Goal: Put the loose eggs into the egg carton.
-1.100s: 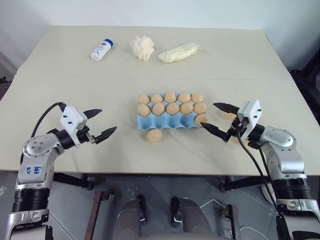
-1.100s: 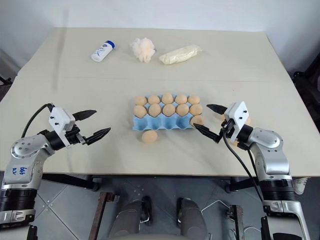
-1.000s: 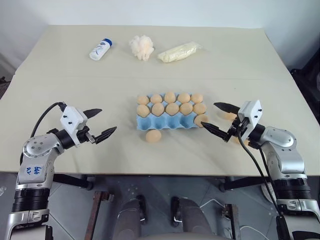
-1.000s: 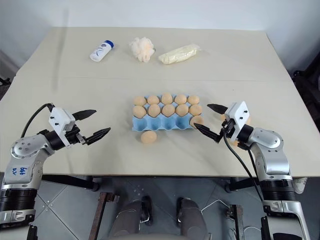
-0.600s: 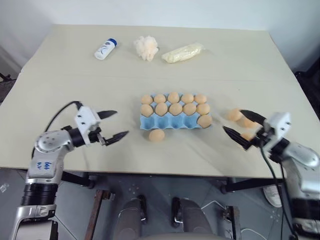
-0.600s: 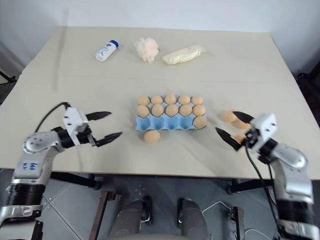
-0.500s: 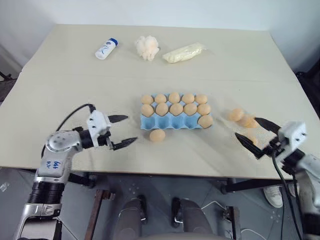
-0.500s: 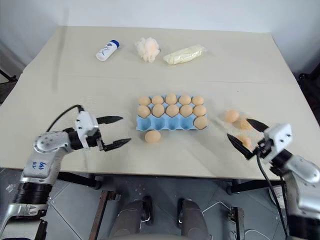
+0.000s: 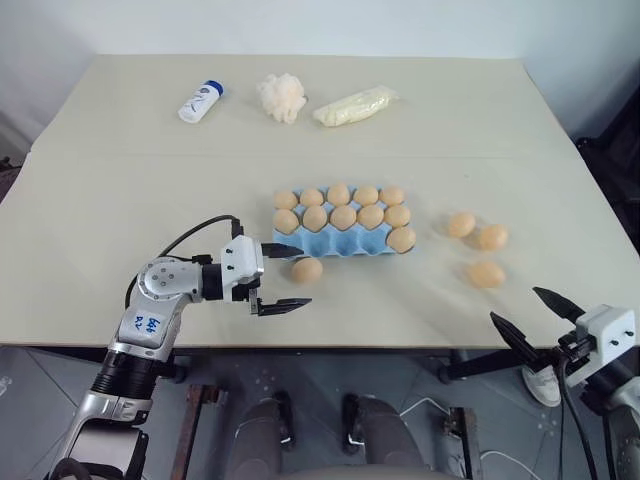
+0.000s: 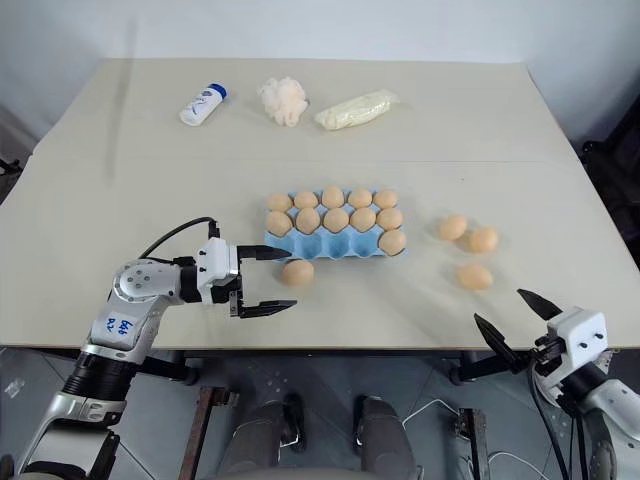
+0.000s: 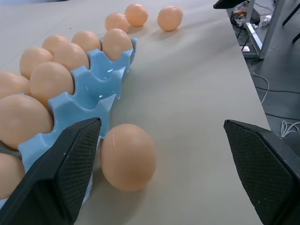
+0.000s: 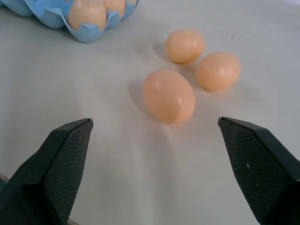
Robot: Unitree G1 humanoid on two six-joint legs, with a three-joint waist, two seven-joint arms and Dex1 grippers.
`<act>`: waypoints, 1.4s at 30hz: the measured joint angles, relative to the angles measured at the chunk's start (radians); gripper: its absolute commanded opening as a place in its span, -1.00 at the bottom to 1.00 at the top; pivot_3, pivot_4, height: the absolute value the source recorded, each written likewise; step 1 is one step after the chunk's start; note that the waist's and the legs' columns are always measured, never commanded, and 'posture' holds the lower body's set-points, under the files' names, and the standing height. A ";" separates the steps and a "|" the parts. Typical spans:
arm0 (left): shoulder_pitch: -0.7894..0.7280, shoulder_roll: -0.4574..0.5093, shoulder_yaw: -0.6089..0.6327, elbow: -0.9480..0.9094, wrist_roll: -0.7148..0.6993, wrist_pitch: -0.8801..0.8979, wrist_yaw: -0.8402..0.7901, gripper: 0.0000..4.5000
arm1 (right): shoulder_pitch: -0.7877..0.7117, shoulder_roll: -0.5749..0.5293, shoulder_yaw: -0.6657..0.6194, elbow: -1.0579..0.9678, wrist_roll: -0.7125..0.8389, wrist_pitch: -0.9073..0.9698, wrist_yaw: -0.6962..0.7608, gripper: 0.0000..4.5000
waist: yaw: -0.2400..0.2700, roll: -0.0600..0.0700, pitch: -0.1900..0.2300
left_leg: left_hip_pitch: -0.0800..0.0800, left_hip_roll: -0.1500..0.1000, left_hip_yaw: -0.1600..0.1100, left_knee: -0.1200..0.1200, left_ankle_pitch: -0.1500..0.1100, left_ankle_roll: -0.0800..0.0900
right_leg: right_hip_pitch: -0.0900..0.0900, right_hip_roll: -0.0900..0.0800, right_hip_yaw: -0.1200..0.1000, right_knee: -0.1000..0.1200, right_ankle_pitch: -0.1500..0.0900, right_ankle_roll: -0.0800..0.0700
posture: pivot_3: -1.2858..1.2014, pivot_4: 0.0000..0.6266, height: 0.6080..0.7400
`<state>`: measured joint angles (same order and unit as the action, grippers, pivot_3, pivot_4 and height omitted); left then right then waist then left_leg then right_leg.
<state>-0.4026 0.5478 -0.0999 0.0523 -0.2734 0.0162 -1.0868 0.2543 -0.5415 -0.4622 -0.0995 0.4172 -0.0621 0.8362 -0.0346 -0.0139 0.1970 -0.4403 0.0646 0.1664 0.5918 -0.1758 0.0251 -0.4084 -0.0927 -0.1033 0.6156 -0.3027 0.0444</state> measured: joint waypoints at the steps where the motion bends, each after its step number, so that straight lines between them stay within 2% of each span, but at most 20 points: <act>1: -0.003 0.000 0.001 -0.001 0.000 0.004 0.000 0.97 | -0.054 -0.008 0.019 0.037 -0.006 0.001 0.003 1.00 | -0.003 0.000 0.000 | 0.000 0.000 0.001 0.000 0.000 0.000 | 0.000 0.000 0.001 0.000 0.000 -0.001 | 0.03 -0.52 1.00; 4: 0.004 0.005 0.006 -0.012 -0.001 0.014 0.004 0.97 | -0.235 -0.052 0.090 0.185 -0.035 0.006 0.034 1.00 | -0.008 0.000 0.000 | 0.000 0.000 0.002 0.000 0.000 0.000 | 0.000 0.000 0.001 0.000 0.001 -0.001 | 0.03 -0.52 1.00; 8: 0.037 0.021 0.021 -0.044 -0.001 0.037 0.016 0.97 | -0.346 -0.064 0.147 0.328 -0.066 -0.004 0.063 1.00 | 0.007 0.000 0.000 | 0.000 0.000 0.000 0.001 0.000 0.001 | -0.002 -0.001 -0.001 0.006 0.004 0.007 | 0.03 -0.52 1.00; 11: 0.050 0.042 0.037 -0.080 -0.002 0.061 0.029 1.00 | -0.415 -0.063 0.188 0.420 -0.084 -0.011 0.078 0.70 | 0.008 0.000 0.000 | 0.000 0.000 -0.001 0.001 0.000 0.001 | -0.003 -0.001 -0.002 0.007 0.003 0.007 | 0.03 -0.52 1.00; 14: 0.064 0.071 0.069 -0.097 -0.005 0.074 0.040 1.00 | -0.429 -0.061 0.199 0.447 -0.086 -0.026 0.089 0.30 | 0.007 0.000 0.000 | 0.000 0.000 -0.001 0.002 0.000 0.001 | -0.002 -0.001 -0.002 0.008 0.003 0.007 | 0.03 -0.52 1.00; 16: 0.071 0.086 0.092 -0.100 -0.005 0.081 0.050 1.00 | -0.429 -0.053 0.203 0.443 -0.085 -0.027 0.089 -0.06 | 0.007 0.000 0.000 | 0.000 0.000 -0.001 0.003 0.000 0.001 | -0.002 -0.001 -0.001 0.010 0.003 0.007 | 0.03 -0.52 1.00; 19: 0.084 0.088 0.102 -0.116 -0.005 0.086 0.062 1.00 | -0.421 -0.046 0.215 0.406 -0.084 -0.021 0.087 -0.27 | 0.006 0.000 0.000 | 0.000 0.000 -0.001 0.004 0.000 0.001 | -0.002 -0.001 -0.001 0.010 0.004 0.008 | 0.03 -0.52 1.00; 24: 0.106 0.088 0.130 -0.121 -0.015 0.107 0.093 1.00 | -0.433 -0.036 0.262 0.211 -0.054 0.083 0.064 -0.27 | 0.002 0.000 0.000 | 0.000 0.001 0.000 0.004 0.000 0.001 | -0.003 -0.001 0.000 0.010 0.004 0.007 | 0.03 -0.52 1.00; 29: 0.108 0.088 0.142 -0.118 -0.017 0.112 0.107 1.00 | -0.555 -0.005 0.345 0.060 -0.028 0.247 0.014 -0.27 | 0.003 0.000 0.000 | 0.000 0.001 0.000 0.002 0.000 0.000 | -0.004 -0.001 0.001 0.009 0.003 0.004 | 0.03 -0.52 1.00; 33: 0.108 0.085 0.142 -0.113 -0.017 0.111 0.117 1.00 | -0.721 0.076 0.431 0.118 -0.066 0.300 -0.035 -0.27 | 0.002 0.000 0.000 | -0.001 0.001 0.001 0.000 0.000 0.000 | -0.006 -0.001 0.001 0.008 0.004 0.005 | 0.03 -0.52 1.00; 36: 0.109 0.083 0.140 -0.114 -0.017 0.111 0.126 1.00 | -0.771 0.112 0.474 0.214 -0.110 0.286 -0.052 -0.27 | 0.009 0.000 0.000 | -0.002 0.000 0.001 -0.001 0.000 0.000 | -0.006 -0.002 -0.001 0.008 0.003 0.005 | 0.03 -0.52 1.00; 42: 0.133 0.090 0.142 -0.116 -0.017 0.113 0.131 1.00 | -0.779 0.148 0.505 0.278 -0.144 0.253 -0.046 0.67 | 0.004 0.000 0.000 | -0.002 0.000 0.004 0.001 -0.001 0.001 | -0.007 -0.002 -0.001 0.010 0.004 0.007 | 0.03 -0.52 1.00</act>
<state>-0.2691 0.6380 0.0420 -0.0637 -0.2902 0.1288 -0.9554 -0.5243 -0.3934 0.0426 0.1787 0.2727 0.1911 0.7905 -0.0303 -0.0136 0.1971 -0.4425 0.0650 0.1705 0.5926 -0.1769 0.0263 -0.4152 -0.0946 -0.1042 0.6252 -0.2989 0.0511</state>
